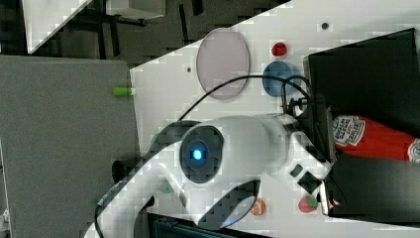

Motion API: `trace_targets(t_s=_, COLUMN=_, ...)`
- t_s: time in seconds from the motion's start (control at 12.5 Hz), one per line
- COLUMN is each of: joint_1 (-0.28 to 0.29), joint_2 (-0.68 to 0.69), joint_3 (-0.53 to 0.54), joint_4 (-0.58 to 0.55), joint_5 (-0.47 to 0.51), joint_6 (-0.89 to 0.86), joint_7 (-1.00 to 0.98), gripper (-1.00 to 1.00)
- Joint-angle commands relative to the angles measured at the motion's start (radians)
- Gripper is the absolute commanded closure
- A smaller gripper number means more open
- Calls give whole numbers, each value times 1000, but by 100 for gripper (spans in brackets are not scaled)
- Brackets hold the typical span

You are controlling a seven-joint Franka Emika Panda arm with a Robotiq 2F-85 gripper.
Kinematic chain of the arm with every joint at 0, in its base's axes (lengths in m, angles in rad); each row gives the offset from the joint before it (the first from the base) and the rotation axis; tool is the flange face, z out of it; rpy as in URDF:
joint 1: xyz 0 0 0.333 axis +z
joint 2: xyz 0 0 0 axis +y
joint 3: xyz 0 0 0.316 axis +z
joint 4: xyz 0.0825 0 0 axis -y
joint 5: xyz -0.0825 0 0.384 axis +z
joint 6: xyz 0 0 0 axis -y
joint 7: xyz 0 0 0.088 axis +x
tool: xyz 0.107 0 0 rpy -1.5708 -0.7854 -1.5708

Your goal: Pick Ketchup from oven and place it on table.

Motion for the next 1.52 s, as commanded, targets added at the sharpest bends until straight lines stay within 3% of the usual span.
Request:
trace_targets(t_s=0.08, joint_1=69, joint_2=-105, joint_3=12, joint_4=109, joint_5=-68, joint_6=-145, joint_7=39, gripper=-29)
trace_targets(t_s=0.4, joint_1=142, joint_2=-189, joint_3=85, joint_4=220, joint_5=-95, joint_6=-363, joint_7=-47, gripper=-29)
trace_targets(t_s=0.8, joint_1=202, joint_2=-236, joint_3=254, joint_4=209, joint_5=-95, joint_6=-380, joint_7=-107, gripper=-29)
trace_targets(t_s=1.2, joint_1=232, joint_2=-236, joint_3=390, joint_4=116, joint_5=-95, joint_6=-362, joint_7=-104, gripper=-29)
trace_targets(t_s=1.52, joint_1=240, joint_2=-236, joint_3=406, joint_4=-64, joint_5=-95, joint_6=-222, joint_7=-32, gripper=-29)
